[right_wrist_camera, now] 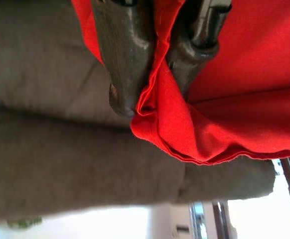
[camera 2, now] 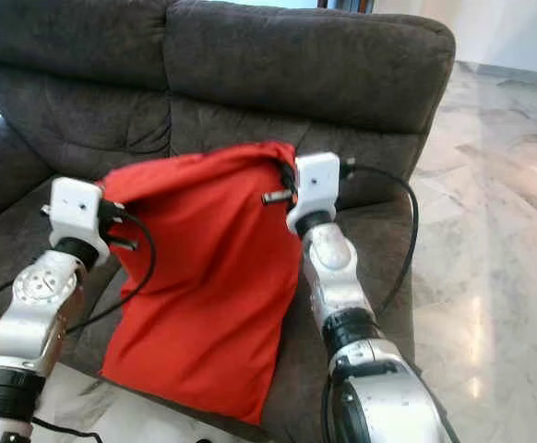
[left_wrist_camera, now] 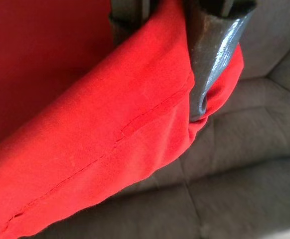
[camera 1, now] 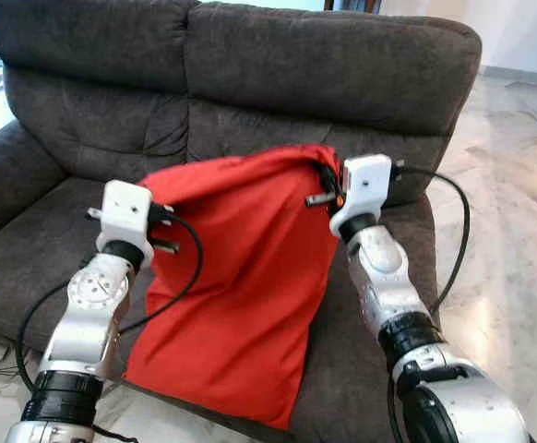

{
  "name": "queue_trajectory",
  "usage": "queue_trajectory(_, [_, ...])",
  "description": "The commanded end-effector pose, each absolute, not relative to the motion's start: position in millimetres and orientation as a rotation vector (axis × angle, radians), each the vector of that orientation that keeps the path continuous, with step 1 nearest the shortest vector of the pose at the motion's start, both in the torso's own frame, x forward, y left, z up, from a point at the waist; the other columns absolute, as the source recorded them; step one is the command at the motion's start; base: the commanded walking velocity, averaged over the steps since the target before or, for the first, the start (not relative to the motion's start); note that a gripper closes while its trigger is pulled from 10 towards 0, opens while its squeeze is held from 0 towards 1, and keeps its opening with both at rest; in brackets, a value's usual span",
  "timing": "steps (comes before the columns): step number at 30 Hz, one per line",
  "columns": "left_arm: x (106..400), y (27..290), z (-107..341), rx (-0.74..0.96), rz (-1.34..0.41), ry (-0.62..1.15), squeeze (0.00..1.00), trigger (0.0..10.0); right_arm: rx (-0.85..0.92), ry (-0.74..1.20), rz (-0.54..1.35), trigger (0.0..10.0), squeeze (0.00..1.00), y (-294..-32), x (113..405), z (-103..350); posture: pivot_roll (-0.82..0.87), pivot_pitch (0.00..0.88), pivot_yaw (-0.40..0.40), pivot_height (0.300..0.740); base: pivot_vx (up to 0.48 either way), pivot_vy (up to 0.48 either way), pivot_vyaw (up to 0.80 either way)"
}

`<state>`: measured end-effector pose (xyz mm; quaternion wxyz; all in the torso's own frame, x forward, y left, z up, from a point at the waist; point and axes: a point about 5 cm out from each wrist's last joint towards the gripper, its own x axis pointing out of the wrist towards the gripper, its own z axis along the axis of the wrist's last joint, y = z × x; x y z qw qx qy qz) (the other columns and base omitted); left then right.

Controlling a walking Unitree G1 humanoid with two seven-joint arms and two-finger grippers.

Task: Move the pillow to the sofa from floor

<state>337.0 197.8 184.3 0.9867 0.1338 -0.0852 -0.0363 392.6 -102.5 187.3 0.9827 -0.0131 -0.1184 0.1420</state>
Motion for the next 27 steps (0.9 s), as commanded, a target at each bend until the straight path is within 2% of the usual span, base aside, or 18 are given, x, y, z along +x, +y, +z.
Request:
queue_trajectory(1, [332, 212, 172, 0.292, -0.035, -0.103, 0.00, 10.0, -0.020, -0.243, 0.197, 10.0, 0.00, -120, 393, 186, 0.12, 0.127, 0.023, 0.740, 0.000, 0.000, 0.00])
queue_trajectory(8, [328, 208, 158, 0.302, -0.069, -0.036, 0.00, 10.0, -0.061, -0.111, 0.150, 10.0, 0.00, -127, 386, 153, 0.12, 0.129, 0.024, 0.740, 0.000, 0.000, 0.00])
queue_trajectory(16, [319, 200, 138, 0.291, -0.082, 0.026, 0.00, 10.0, -0.029, -0.019, 0.115, 10.0, 0.00, -132, 374, 123, 0.11, 0.125, 0.028, 0.740, 0.000, 0.000, 0.00])
queue_trajectory(17, [318, 199, 135, 0.282, -0.083, 0.030, 1.00, 10.0, -0.015, -0.014, 0.101, 10.0, 0.38, -133, 373, 121, 0.11, 0.124, 0.028, 0.740, 0.000, 0.000, 0.00])
queue_trajectory(18, [318, 199, 134, 0.276, -0.083, 0.032, 1.00, 10.0, -0.012, -0.012, 0.097, 10.0, 0.38, -133, 372, 120, 0.11, 0.123, 0.028, 0.740, 0.000, 0.000, 0.00])
queue_trajectory(19, [317, 199, 134, 0.276, -0.083, 0.032, 1.00, 10.0, -0.004, -0.012, 0.093, 10.0, 0.85, -133, 372, 120, 0.11, 0.123, 0.028, 0.740, 0.000, 0.000, 0.00])
queue_trajectory(20, [317, 199, 134, 0.273, -0.081, 0.029, 1.00, 10.0, 0.000, -0.012, 0.090, 10.0, 1.00, -133, 371, 119, 0.11, 0.123, 0.028, 0.740, 0.000, 0.000, 0.00])
queue_trajectory(27, [316, 197, 132, 0.283, -0.082, 0.030, 1.00, 10.0, 0.012, -0.004, 0.047, 10.0, 1.00, -135, 365, 112, 0.12, 0.119, 0.027, 0.740, 0.000, 0.000, 0.00])
